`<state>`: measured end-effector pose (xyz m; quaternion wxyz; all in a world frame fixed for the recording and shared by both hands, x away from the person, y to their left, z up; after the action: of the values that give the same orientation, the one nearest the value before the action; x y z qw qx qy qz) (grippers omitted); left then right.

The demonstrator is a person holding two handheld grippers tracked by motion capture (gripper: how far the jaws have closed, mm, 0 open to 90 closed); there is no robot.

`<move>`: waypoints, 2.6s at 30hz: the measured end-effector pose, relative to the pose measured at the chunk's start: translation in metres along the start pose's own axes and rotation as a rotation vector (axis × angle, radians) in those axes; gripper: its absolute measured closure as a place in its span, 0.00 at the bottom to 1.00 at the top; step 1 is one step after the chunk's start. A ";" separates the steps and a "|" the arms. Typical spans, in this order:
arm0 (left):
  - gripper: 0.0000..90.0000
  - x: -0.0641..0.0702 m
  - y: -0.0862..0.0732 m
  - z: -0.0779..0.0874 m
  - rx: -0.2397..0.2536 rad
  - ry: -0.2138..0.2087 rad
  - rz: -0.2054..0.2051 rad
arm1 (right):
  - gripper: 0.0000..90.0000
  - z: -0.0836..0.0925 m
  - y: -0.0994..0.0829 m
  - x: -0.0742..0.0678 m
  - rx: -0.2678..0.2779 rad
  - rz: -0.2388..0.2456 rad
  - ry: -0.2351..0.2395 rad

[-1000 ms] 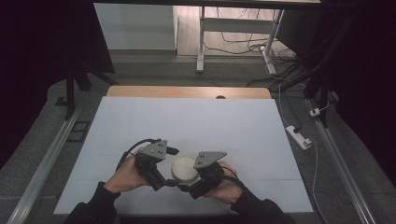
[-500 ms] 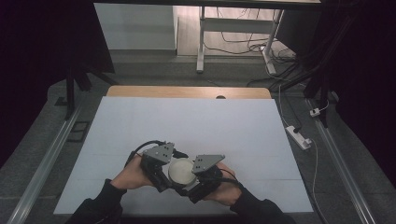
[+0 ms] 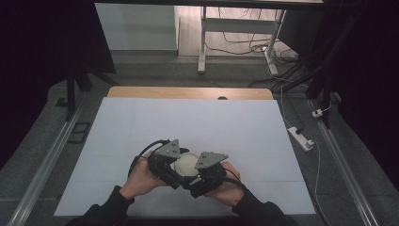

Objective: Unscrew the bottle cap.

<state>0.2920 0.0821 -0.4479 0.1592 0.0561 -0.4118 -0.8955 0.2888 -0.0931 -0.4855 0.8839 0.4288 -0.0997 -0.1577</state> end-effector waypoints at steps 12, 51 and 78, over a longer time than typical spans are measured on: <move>0.00 0.001 0.006 -0.001 -0.001 -0.006 0.027 | 0.07 0.001 -0.001 0.003 0.003 -0.022 -0.006; 0.09 0.012 0.008 -0.001 -0.100 0.095 0.009 | 0.07 -0.002 -0.001 -0.001 -0.022 -0.027 -0.010; 0.05 0.007 -0.004 0.022 -0.053 -0.173 -0.242 | 0.07 0.000 0.002 -0.020 0.002 0.085 0.158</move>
<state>0.2795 0.0986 -0.4362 0.0155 0.0235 -0.3905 -0.9202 0.2710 -0.0844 -0.4847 0.8945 0.4363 -0.0478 -0.0856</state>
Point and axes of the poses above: each handheld gripper's, and its own axes: z roughly backward along the jaws, y roughly out of its top, x roughly to its right, the point moved 1 cm from there along -z, roughly forward along the jaws, and after that the axes turned 2 degrees about -x, right-handed, at the moved point
